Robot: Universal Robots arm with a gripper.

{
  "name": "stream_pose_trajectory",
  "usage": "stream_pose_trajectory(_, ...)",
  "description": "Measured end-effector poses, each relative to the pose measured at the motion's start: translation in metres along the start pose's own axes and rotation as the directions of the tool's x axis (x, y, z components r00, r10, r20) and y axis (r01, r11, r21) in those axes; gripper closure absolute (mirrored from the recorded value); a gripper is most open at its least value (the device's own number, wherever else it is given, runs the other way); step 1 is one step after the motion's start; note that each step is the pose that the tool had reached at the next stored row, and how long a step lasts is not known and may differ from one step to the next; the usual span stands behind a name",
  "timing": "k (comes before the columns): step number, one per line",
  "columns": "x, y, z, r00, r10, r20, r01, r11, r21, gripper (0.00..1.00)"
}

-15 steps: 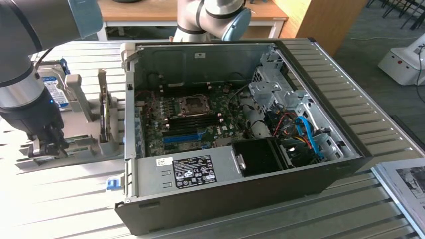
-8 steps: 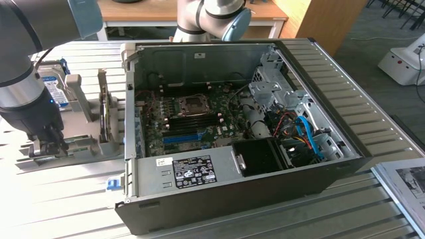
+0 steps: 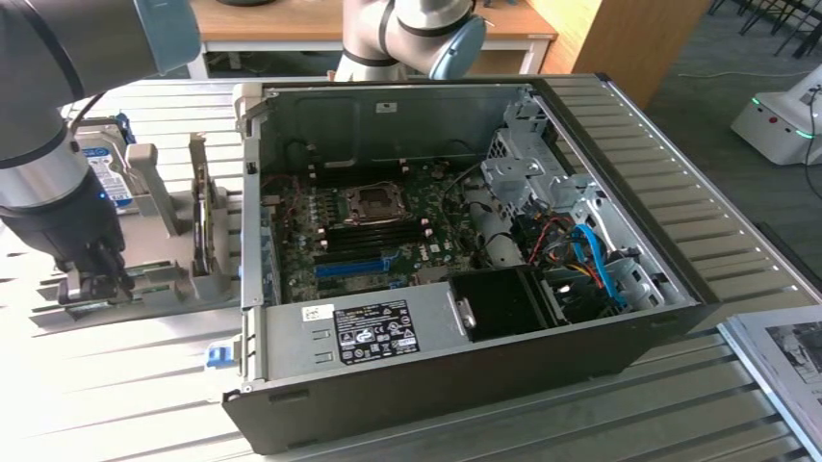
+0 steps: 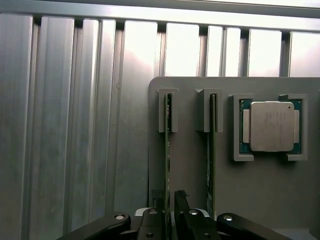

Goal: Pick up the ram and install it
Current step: 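Pick up the ram and move it above insertion slot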

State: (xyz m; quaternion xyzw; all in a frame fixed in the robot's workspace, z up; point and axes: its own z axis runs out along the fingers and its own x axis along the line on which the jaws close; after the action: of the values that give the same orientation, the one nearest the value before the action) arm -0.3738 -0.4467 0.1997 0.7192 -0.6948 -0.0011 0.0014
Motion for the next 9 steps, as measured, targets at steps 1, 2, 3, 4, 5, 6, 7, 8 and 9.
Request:
stream_pose_trajectory(1,0.0000,-0.0001,0.0000,1.0000,0.000,0.0000,0.000,1.0000,0.0000,0.78)
stream_pose_trajectory(2,0.0000,-0.0003,0.0000,1.0000,0.000,0.0000,0.000,1.0000,0.0000,0.78)
stream_pose_trajectory(3,0.0000,-0.0005,0.0000,1.0000,0.000,0.0000,0.000,1.0000,0.0000,0.78)
stream_pose_trajectory(4,0.0000,-0.0005,0.0000,1.0000,0.000,0.0000,0.000,1.0000,0.0000,0.78)
stream_pose_trajectory(5,0.0000,-0.0005,0.0000,1.0000,0.000,0.0000,0.000,1.0000,0.0000,0.78)
stream_pose_trajectory(6,0.0000,-0.0005,0.0000,1.0000,0.000,0.0000,0.000,1.0000,0.0000,0.78)
stream_pose_trajectory(7,0.0000,-0.0005,0.0000,1.0000,0.000,0.0000,0.000,1.0000,0.0000,0.78)
stream_pose_trajectory(8,0.0000,-0.0006,0.0000,1.0000,0.000,0.0000,0.000,1.0000,0.0000,0.78)
stream_pose_trajectory(9,0.0000,-0.0007,0.0000,1.0000,0.000,0.0000,0.000,1.0000,0.0000,0.78)
